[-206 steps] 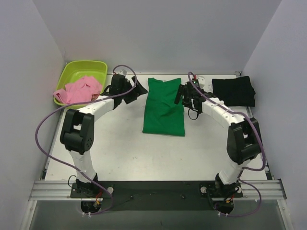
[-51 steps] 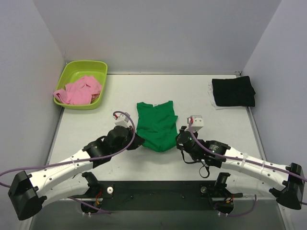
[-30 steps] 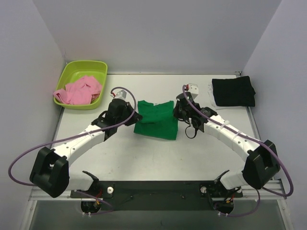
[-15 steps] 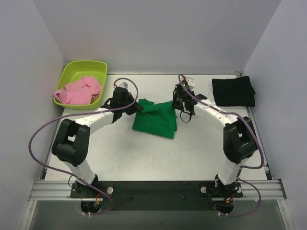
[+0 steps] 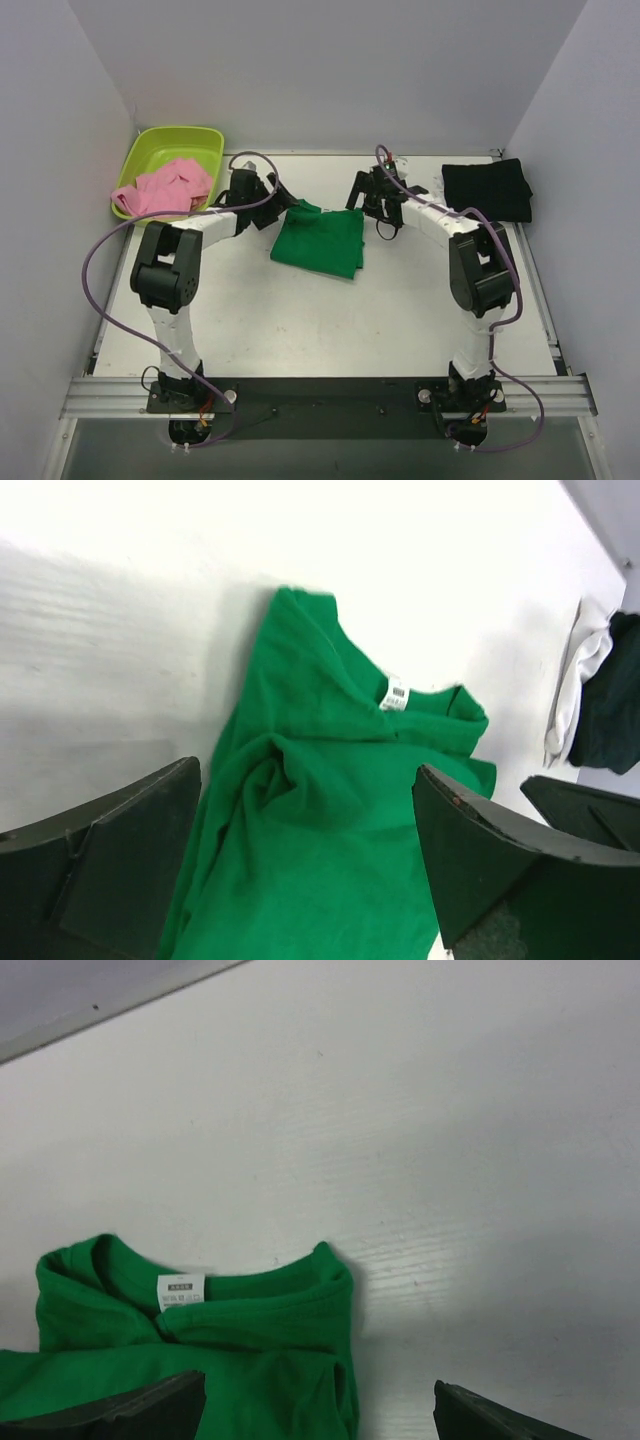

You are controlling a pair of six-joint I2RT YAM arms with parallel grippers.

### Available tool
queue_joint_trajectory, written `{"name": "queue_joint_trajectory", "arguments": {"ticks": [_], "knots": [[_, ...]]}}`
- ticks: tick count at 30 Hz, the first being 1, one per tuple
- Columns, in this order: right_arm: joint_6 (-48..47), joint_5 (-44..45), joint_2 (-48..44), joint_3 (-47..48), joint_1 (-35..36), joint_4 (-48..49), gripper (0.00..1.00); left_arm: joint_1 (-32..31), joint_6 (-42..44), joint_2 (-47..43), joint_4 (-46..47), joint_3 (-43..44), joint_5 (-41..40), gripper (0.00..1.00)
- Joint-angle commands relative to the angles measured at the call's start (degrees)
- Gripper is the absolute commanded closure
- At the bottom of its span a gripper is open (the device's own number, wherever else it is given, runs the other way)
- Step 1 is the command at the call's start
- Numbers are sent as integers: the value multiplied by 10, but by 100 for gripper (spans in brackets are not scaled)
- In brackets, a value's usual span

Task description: Fold and stack the t-shirts

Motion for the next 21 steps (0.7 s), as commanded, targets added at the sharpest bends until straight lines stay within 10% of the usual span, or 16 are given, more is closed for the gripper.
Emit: {"name": "queue_joint_trajectory", "arguments": {"ticks": [1,21], "knots": [[-28,25,-81,-16,10,47,0,12,16,-55,29,23,-16,4],[86,-225,-20,21,50,133,0,-31,-27,-322,182,-287,46,3]]}}
